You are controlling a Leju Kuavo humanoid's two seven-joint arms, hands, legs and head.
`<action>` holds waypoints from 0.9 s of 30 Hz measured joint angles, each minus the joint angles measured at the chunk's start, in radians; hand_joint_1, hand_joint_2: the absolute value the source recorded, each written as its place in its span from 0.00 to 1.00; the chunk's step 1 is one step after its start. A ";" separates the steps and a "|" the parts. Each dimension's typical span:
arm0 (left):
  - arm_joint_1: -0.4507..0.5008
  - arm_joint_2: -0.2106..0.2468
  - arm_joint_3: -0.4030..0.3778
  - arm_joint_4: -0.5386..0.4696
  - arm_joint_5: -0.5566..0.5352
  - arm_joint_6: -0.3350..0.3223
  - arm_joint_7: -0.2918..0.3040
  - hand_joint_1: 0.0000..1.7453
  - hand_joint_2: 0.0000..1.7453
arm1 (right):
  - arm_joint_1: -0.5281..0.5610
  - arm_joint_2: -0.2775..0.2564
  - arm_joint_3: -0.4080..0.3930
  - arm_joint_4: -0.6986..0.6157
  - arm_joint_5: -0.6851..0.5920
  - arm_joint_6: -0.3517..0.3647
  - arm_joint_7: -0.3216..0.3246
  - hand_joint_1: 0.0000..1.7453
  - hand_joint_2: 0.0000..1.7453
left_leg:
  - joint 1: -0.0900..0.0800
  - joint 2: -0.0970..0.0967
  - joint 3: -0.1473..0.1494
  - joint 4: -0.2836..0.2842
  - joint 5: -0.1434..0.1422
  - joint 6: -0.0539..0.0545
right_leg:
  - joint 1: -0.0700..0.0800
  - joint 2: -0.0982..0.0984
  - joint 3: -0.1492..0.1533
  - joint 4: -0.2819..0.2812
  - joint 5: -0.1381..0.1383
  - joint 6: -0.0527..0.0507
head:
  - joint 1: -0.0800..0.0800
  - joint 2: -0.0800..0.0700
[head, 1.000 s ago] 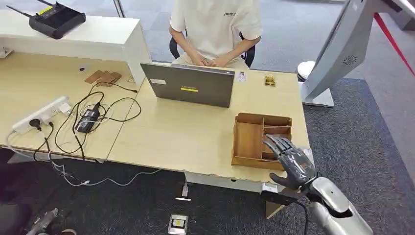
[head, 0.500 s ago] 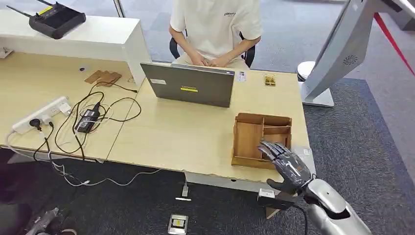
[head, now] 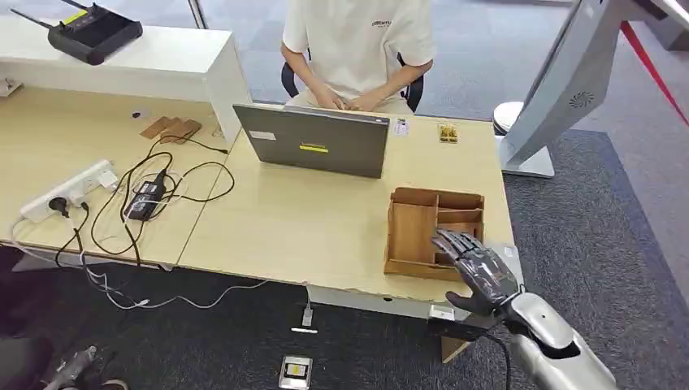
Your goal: Pass the card to the sensor for recognition and then transmit it.
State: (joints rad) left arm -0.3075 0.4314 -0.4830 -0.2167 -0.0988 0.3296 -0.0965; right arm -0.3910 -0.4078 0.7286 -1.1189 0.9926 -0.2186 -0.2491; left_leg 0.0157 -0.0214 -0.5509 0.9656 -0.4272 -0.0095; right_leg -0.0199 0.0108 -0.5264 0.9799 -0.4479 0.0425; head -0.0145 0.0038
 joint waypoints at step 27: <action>0.003 0.000 0.009 0.000 -0.018 -0.002 0.002 0.00 0.00 | -0.009 0.015 -0.002 0.050 0.000 -0.003 0.045 0.00 1.00 | 0.000 0.000 0.000 0.000 0.000 0.000 | 0.000 0.000 0.000 0.000 0.000 0.000 | 0.000 0.000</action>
State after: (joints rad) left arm -0.3048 0.4315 -0.4742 -0.2167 -0.1171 0.3281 -0.0942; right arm -0.4000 -0.3925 0.7263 -1.0689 0.9930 -0.2220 -0.2041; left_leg 0.0157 -0.0212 -0.5509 0.9656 -0.4273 -0.0095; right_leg -0.0199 0.0108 -0.5265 0.9799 -0.4480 0.0425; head -0.0145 0.0038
